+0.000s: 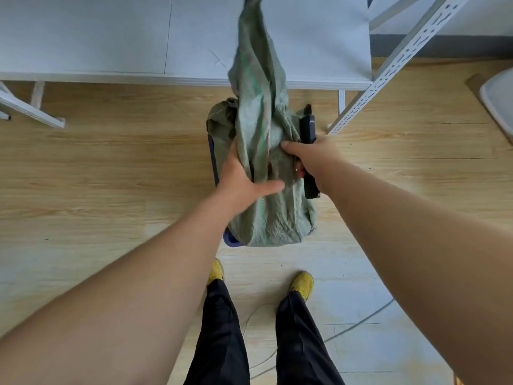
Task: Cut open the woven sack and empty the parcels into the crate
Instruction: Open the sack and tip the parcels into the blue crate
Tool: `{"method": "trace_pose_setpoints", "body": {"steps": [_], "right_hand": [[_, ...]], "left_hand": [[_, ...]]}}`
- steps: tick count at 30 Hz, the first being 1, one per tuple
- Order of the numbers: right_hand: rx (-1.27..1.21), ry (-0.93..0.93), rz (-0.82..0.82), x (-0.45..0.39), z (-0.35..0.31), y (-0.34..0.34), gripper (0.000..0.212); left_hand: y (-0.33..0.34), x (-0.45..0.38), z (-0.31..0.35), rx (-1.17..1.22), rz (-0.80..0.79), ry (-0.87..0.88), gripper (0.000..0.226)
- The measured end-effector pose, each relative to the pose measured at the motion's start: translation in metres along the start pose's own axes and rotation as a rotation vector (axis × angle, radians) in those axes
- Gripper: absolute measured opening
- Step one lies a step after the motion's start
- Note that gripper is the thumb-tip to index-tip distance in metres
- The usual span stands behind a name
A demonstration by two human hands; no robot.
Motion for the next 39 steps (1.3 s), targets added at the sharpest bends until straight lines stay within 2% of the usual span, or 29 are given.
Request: {"method": "trace_pose_setpoints", "body": {"steps": [1, 3, 5, 7, 10, 13, 16, 19, 22, 24, 27, 31, 33, 36, 37, 39], "right_hand": [[0.018, 0.003, -0.034, 0.001, -0.002, 0.003, 0.023], [0.023, -0.038, -0.062, 0.003, -0.009, 0.007, 0.023], [-0.062, -0.159, -0.016, 0.004, -0.018, 0.009, 0.024], [-0.066, -0.258, 0.039, 0.004, -0.024, 0.008, 0.022], [0.100, -0.251, 0.055, 0.008, -0.028, 0.011, 0.021], [-0.002, -0.329, 0.093, 0.006, -0.035, 0.011, 0.020], [0.136, -0.219, 0.042, 0.009, -0.030, 0.016, 0.018], [-0.020, -0.331, 0.076, 0.008, -0.039, 0.015, 0.013], [0.020, -0.331, 0.057, 0.010, -0.049, 0.016, 0.013], [-0.010, -0.364, 0.073, 0.006, -0.051, 0.014, 0.016], [0.151, -0.220, -0.011, 0.008, -0.040, 0.016, 0.022], [-0.098, -0.152, 0.026, 0.009, -0.031, 0.007, 0.017], [-0.075, -0.163, -0.011, 0.011, -0.030, 0.008, 0.016], [0.242, -0.095, -0.043, 0.015, -0.025, 0.011, 0.028], [0.268, -0.074, -0.071, 0.015, -0.026, 0.012, 0.030], [0.125, -0.092, -0.137, 0.014, -0.032, 0.013, 0.026]], "left_hand": [[0.006, -0.002, -0.005, -0.039, -0.013, 0.008, 0.110], [0.010, -0.011, 0.000, 0.027, 0.010, 0.061, 0.083], [0.002, -0.021, 0.012, 0.051, 0.211, 0.114, 0.051], [-0.008, -0.029, 0.020, -0.016, 0.373, 0.164, 0.036], [-0.007, -0.031, 0.024, -0.144, 0.323, 0.193, 0.038], [-0.016, -0.028, 0.029, -0.116, 0.462, 0.297, 0.038], [-0.015, -0.031, 0.028, -0.313, 0.320, 0.159, 0.030], [-0.025, -0.027, 0.037, -0.196, 0.510, 0.236, 0.028], [-0.023, -0.025, 0.040, -0.195, 0.439, 0.248, 0.028], [-0.026, -0.023, 0.038, -0.087, 0.476, 0.293, 0.033], [-0.019, -0.023, 0.024, -0.172, 0.277, 0.150, 0.039], [-0.009, -0.008, 0.009, -0.063, 0.214, 0.155, 0.068], [-0.005, -0.007, 0.007, -0.035, 0.181, 0.104, 0.055], [-0.007, -0.010, 0.017, 0.035, 0.197, 0.047, 0.040], [-0.008, -0.012, 0.023, 0.041, 0.186, 0.051, 0.038], [-0.011, -0.012, 0.031, 0.034, 0.206, 0.085, 0.027]]}}
Point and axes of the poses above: each hand's wrist, its own x-axis away from the middle knuckle, its own y-axis out of the palm, z = x × y, the point moved 3 cm from there along -x, towards the middle knuckle, and after that the axes turned 10 degrees about -z, right-handed, at the moved point
